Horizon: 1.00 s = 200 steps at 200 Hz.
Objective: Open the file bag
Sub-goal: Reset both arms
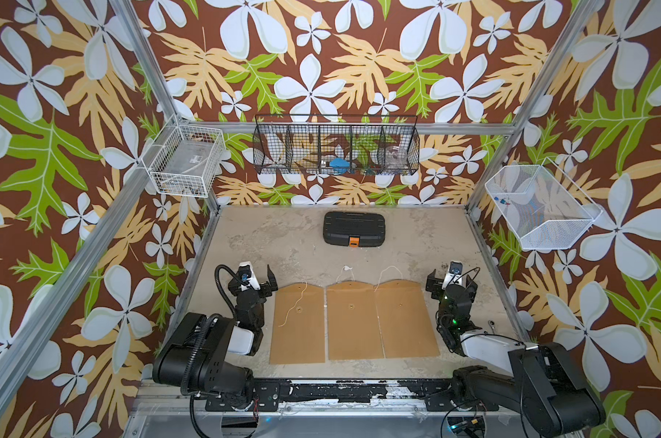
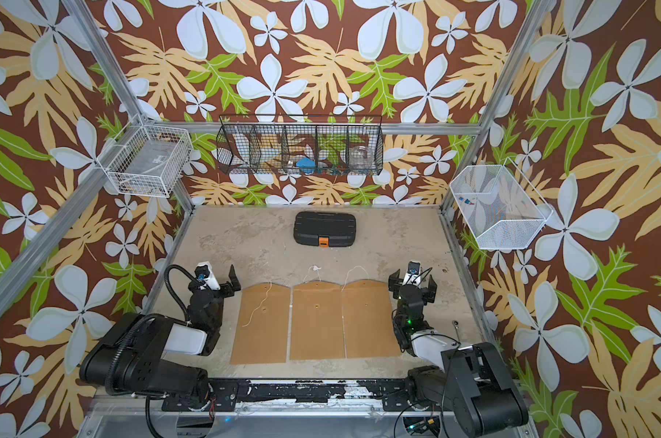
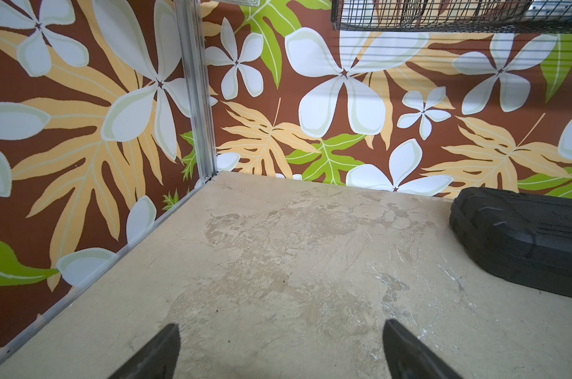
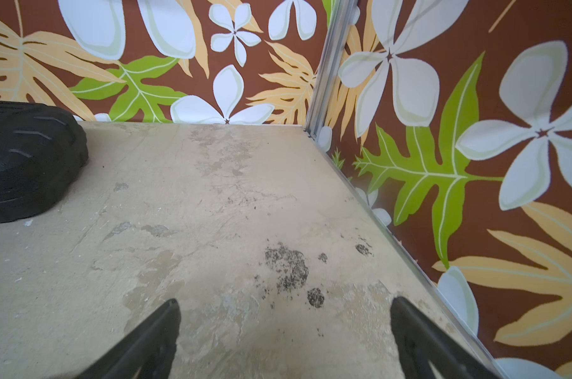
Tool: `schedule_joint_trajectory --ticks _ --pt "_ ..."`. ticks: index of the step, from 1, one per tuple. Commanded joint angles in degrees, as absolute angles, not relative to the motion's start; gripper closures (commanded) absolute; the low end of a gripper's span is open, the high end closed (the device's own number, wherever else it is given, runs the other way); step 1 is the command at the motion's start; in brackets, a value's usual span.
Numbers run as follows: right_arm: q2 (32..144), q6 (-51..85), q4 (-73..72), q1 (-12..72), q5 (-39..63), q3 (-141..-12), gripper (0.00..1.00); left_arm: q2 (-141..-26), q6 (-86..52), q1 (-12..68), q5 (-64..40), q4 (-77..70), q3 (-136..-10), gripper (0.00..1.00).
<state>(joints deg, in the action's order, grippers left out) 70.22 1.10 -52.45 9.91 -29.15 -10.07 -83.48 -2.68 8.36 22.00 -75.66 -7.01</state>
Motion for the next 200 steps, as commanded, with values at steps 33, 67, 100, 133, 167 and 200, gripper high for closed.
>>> schedule_joint_trajectory --ticks 33,67,100,133,167,200 --pt "72.88 -0.95 -60.44 9.59 -25.06 -10.11 0.00 -83.54 -1.94 8.26 21.97 -78.57 -7.03 0.00" --pt "78.19 -0.19 -67.29 8.70 -21.31 -10.06 0.00 -83.50 -1.93 8.26 21.97 -78.57 -7.03 0.00" --pt "81.18 0.94 -68.60 7.15 -18.77 -10.72 0.00 -83.56 -1.93 8.26 21.97 -78.51 -7.03 0.00" --pt "84.37 3.02 -70.18 4.36 -15.36 -10.66 0.00 -83.51 -1.98 8.26 21.97 -78.57 -7.03 0.00" --pt "84.70 3.08 -71.23 3.69 -14.26 -10.55 0.00 -83.58 -1.87 8.26 21.97 -78.57 -7.03 0.00" --pt "84.28 3.34 -70.48 3.69 -14.23 -10.64 0.00 -83.58 -1.85 8.26 21.97 -78.48 -7.03 0.00"
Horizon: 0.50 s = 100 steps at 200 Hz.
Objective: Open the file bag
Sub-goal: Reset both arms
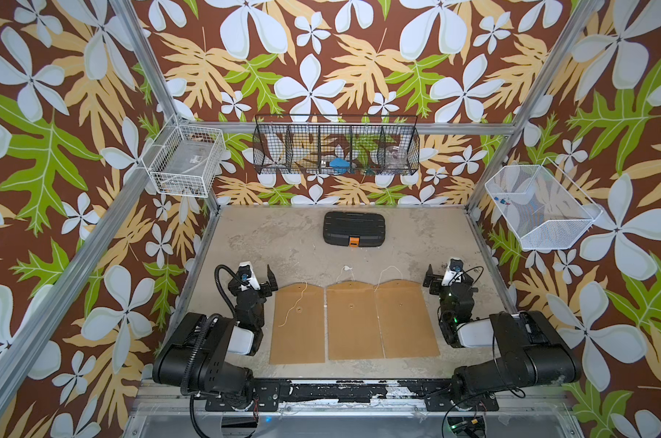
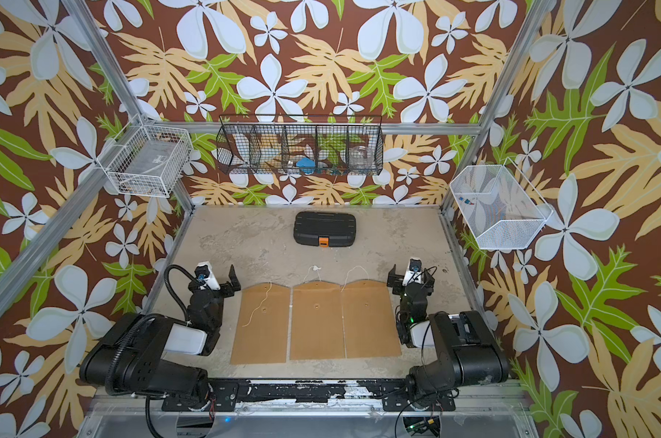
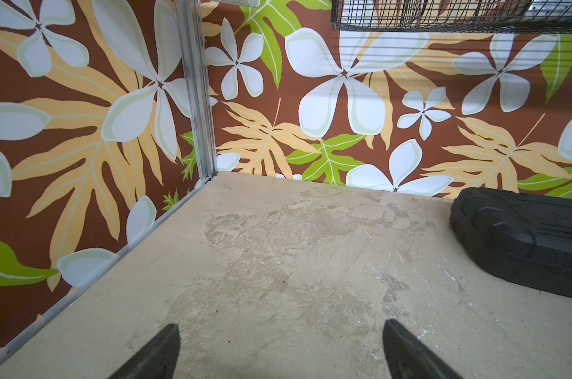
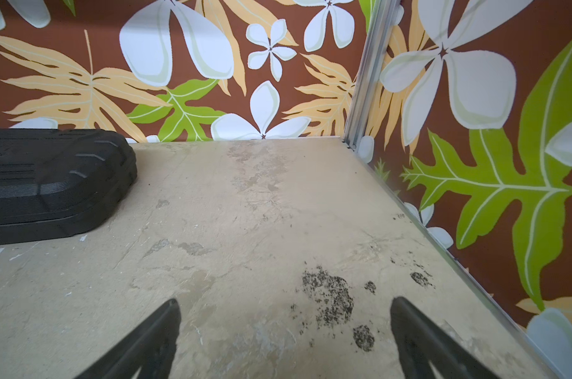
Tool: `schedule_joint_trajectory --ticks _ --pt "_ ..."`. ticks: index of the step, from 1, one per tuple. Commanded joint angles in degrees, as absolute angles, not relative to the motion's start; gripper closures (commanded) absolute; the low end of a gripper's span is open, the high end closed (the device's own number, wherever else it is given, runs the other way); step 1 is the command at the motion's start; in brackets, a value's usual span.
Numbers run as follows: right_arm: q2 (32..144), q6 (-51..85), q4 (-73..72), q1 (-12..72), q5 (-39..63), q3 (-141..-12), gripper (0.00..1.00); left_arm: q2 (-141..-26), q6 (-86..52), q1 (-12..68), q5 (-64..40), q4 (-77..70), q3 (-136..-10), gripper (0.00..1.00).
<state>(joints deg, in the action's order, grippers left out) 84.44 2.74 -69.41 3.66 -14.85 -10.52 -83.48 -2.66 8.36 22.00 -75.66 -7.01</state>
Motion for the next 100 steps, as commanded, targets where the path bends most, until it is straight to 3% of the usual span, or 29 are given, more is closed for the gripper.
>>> schedule_joint_trajectory --ticks 1,100 --pt "84.28 3.29 -70.57 3.69 -14.24 -10.64 0.00 -83.58 -1.85 8.26 21.97 -78.48 -7.03 0.00" --pt "84.29 3.32 -70.40 3.69 -14.24 -10.63 0.00 -83.58 -1.85 8.26 21.97 -78.49 -7.03 0.00"
